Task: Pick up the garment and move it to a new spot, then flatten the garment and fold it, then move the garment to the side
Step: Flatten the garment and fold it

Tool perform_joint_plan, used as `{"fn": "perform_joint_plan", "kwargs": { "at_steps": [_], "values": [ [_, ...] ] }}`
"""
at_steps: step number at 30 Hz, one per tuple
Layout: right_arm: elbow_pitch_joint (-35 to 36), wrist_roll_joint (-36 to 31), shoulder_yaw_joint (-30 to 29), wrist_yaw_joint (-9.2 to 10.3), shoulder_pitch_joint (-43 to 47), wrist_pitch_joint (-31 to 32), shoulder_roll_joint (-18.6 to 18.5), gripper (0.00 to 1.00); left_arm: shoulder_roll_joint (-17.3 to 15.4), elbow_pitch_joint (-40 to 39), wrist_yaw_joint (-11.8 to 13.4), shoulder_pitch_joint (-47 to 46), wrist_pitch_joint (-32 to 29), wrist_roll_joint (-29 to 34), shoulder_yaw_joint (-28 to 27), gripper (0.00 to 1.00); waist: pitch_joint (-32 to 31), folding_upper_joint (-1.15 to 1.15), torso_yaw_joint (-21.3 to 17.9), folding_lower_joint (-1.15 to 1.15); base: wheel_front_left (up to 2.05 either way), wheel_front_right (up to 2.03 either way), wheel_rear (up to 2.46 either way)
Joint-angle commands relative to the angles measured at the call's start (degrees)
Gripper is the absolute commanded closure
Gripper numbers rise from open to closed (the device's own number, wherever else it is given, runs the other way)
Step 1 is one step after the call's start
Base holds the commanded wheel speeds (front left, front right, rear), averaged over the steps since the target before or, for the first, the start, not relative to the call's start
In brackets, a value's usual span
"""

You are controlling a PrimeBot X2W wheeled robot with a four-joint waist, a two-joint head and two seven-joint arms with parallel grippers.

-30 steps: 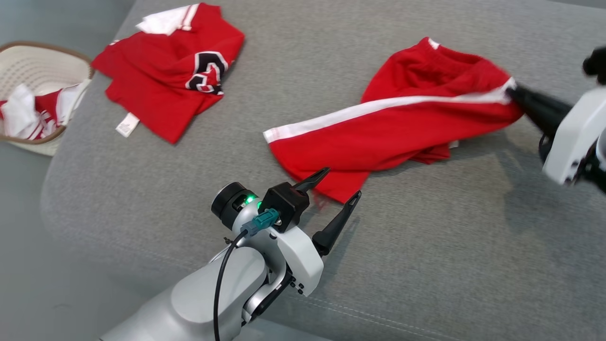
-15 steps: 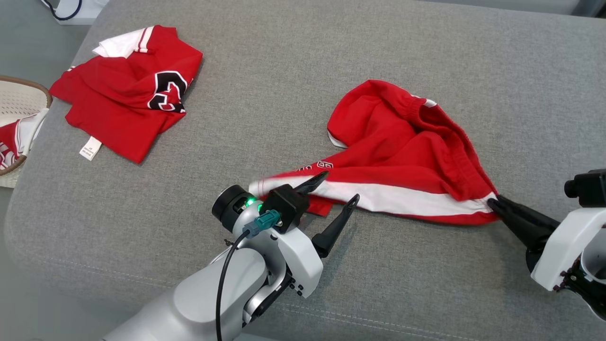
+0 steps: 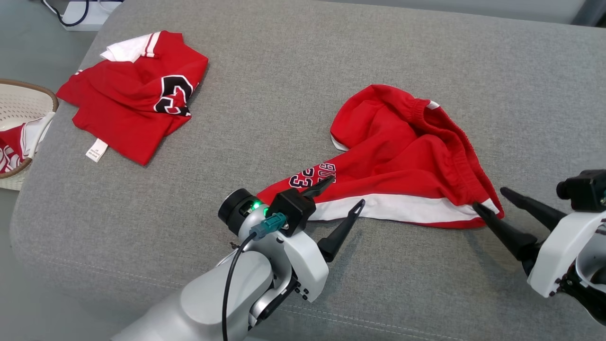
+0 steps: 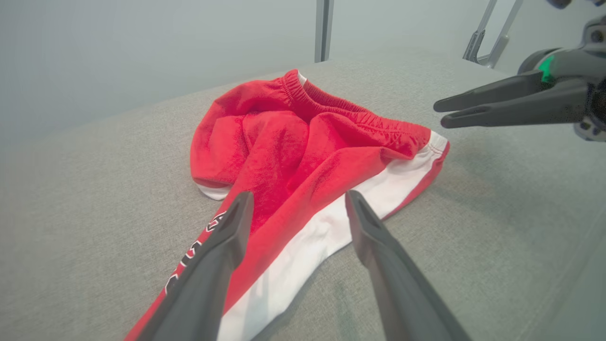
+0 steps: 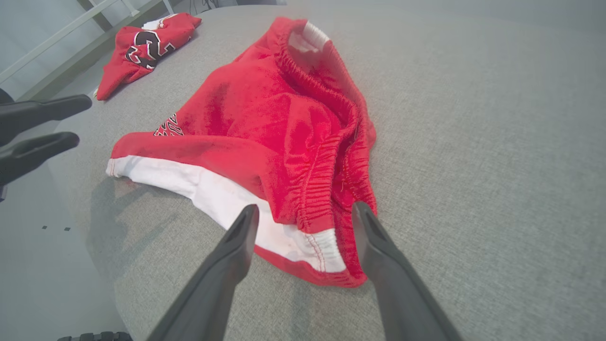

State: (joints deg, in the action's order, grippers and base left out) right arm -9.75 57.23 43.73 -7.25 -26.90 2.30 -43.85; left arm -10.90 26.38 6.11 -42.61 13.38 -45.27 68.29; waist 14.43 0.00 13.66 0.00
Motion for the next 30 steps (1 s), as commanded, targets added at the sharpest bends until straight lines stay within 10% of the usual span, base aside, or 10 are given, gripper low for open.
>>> {"fn": "perform_joint_plan", "kwargs": {
  "at_steps": [1,14,30],
  "values": [
    [1.4,-0.7,0.3,-0.24,1.7,0.3,-1.9,0.0,-0.5,-0.8,0.0,-1.0,0.4,-0.3,-1.5,0.0,0.1,0.0,0.1,0.0,0.0,0.0,0.0],
    [-0.9,-1.0,-0.9,-0.24,3.2,1.2,-1.3,0.0,0.1,-0.5,-0.1,-1.1,0.7,-0.5,-1.4,0.0,1.6,0.0,1.3,0.0,0.0,0.0,0.0],
    [-0.4,-1.6,-1.5,-0.24,3.1,1.5,-1.4,0.33,0.1,-0.1,-0.1,-1.3,1.0,-0.5,-1.5,0.0,2.7,0.0,1.1,0.0,0.0,0.0,0.0]
  ]
}}
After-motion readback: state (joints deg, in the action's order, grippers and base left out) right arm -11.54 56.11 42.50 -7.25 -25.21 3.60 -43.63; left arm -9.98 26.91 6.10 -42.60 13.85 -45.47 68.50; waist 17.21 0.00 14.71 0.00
